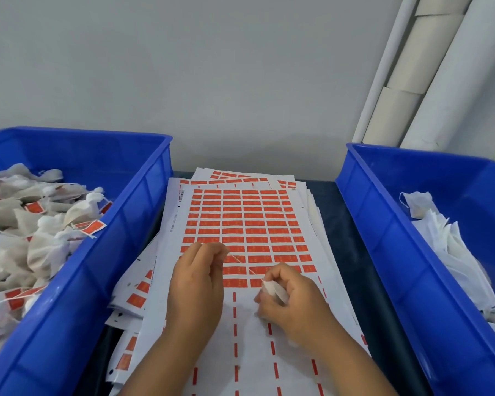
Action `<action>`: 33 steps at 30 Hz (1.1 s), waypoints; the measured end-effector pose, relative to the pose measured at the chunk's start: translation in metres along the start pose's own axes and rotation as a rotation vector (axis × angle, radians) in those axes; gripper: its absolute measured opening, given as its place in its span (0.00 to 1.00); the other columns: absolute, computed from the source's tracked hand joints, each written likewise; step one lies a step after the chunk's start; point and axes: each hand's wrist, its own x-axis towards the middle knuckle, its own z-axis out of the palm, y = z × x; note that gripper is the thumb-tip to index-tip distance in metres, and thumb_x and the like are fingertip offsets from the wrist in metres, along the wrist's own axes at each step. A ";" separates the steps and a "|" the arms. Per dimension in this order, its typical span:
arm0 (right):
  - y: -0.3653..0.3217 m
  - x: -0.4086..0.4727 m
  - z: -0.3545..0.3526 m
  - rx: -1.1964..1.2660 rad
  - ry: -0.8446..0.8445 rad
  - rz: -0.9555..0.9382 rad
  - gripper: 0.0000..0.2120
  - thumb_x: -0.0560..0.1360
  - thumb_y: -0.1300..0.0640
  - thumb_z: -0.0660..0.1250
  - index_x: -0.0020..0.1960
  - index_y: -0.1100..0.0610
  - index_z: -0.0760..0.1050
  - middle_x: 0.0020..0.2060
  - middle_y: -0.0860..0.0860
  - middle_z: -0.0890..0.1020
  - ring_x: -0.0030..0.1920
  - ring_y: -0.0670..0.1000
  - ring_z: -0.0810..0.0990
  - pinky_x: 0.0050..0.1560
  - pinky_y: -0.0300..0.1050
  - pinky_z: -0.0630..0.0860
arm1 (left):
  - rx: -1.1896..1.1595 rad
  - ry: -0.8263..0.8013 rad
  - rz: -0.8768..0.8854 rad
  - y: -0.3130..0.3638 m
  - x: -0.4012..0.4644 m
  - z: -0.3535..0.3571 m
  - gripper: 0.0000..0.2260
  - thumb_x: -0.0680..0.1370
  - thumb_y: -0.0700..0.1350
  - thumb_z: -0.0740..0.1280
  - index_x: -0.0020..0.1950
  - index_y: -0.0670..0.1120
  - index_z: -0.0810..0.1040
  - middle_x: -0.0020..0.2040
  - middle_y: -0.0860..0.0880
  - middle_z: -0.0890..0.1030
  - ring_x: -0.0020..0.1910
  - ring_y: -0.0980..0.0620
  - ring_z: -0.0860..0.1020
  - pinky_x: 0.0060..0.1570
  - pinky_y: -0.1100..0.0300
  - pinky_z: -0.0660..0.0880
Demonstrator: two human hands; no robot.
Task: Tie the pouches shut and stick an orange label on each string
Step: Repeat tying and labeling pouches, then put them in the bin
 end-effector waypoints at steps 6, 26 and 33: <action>-0.002 0.000 -0.012 -0.053 -0.164 0.111 0.05 0.74 0.45 0.69 0.45 0.38 0.74 0.44 0.28 0.73 0.44 0.38 0.76 0.42 0.28 0.70 | -0.078 0.079 -0.010 -0.001 0.003 -0.004 0.10 0.70 0.53 0.58 0.49 0.56 0.72 0.44 0.63 0.72 0.39 0.67 0.72 0.40 0.76 0.63; 0.003 0.002 -0.016 0.528 0.249 0.136 0.15 0.63 0.40 0.73 0.48 0.42 0.81 0.44 0.36 0.83 0.48 0.44 0.83 0.46 0.38 0.81 | 0.070 -0.661 0.099 0.001 0.000 0.001 0.03 0.74 0.52 0.69 0.46 0.60 0.80 0.37 0.67 0.73 0.39 0.62 0.75 0.33 0.78 0.69; 0.000 0.000 -0.008 0.091 0.138 0.041 0.06 0.70 0.41 0.68 0.45 0.38 0.74 0.43 0.33 0.78 0.44 0.38 0.78 0.35 0.23 0.70 | -0.085 -0.561 0.278 0.006 -0.007 -0.006 0.11 0.75 0.52 0.66 0.40 0.68 0.68 0.48 0.73 0.68 0.54 0.71 0.65 0.47 0.79 0.68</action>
